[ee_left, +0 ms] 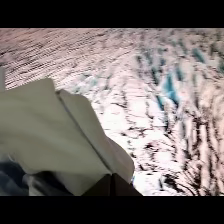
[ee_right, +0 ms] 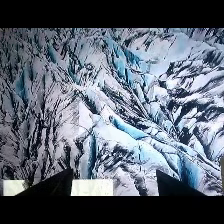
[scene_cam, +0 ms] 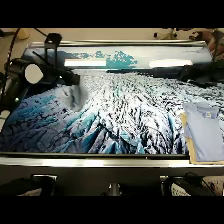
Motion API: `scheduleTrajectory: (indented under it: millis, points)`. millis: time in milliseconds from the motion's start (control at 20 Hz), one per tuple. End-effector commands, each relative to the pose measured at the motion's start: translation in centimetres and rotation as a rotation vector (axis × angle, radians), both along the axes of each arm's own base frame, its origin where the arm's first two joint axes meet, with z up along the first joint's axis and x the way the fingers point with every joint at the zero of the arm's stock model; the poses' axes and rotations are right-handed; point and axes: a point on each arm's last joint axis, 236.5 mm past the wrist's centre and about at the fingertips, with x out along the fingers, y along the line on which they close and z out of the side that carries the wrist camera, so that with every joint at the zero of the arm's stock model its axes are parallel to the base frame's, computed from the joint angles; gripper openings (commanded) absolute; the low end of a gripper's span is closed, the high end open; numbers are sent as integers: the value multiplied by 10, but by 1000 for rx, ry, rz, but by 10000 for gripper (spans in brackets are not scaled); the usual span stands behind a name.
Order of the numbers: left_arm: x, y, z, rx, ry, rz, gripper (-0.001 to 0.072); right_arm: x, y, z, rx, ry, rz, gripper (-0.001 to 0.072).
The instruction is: Fold the shirts.
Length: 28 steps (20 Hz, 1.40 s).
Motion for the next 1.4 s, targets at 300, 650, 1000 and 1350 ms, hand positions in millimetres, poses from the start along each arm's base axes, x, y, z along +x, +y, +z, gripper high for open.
scheduleTrajectory:
  millis: [300,650,1000,1350]
  points:
    - [-152,-172,-160,72,359,-301,720,-77,-21,63,-110,-75,-75,542]
    - [-82,40,-144,125,527,70,720,-72,48,-75,162,397,166,691]
    - [-82,63,-225,-310,684,372,716,-59,130,-188,446,627,303,693]
    - [-77,34,-250,-350,708,355,63,-67,198,-249,443,729,404,711]
